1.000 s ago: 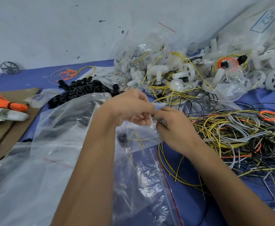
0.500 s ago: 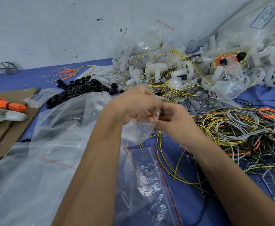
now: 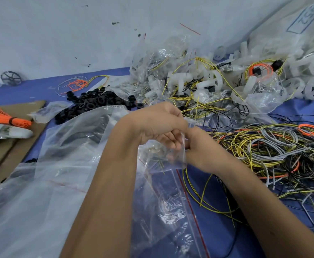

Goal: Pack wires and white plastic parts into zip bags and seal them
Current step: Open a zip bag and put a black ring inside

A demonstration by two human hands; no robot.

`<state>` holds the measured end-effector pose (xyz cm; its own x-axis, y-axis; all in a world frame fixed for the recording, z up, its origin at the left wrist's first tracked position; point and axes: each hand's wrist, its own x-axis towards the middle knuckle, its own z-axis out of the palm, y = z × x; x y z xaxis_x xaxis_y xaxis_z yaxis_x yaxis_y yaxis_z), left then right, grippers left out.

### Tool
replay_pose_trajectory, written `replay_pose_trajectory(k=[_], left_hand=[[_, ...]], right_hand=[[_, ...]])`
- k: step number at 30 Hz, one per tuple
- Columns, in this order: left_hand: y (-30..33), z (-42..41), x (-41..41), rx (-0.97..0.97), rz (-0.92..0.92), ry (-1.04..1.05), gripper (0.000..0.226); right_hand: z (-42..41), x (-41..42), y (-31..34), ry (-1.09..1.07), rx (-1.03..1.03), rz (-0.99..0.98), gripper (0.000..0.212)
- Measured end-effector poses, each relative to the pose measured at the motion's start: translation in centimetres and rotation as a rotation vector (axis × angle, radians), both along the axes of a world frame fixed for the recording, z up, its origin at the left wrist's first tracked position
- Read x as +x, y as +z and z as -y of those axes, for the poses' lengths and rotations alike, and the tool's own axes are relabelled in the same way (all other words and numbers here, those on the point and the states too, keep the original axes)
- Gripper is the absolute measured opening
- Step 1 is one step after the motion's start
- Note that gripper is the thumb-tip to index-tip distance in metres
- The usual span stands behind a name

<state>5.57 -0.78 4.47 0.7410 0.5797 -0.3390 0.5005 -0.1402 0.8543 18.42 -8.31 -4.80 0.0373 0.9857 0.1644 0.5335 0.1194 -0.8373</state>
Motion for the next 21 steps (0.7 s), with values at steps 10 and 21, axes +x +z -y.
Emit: replay_pose_trajectory(k=[10, 21], left_hand=[[-0.1, 0.4, 0.2, -0.013, -0.011, -0.096, 0.011], [0.6, 0.5, 0.0, -0.081, 0.135, -0.089, 0.019]], right_hand=[[-0.4, 0.1, -0.5, -0.156, 0.018, 0.239, 0.011], [0.6, -0.6, 0.6, 0.253, 0.057, -0.442, 0.018]])
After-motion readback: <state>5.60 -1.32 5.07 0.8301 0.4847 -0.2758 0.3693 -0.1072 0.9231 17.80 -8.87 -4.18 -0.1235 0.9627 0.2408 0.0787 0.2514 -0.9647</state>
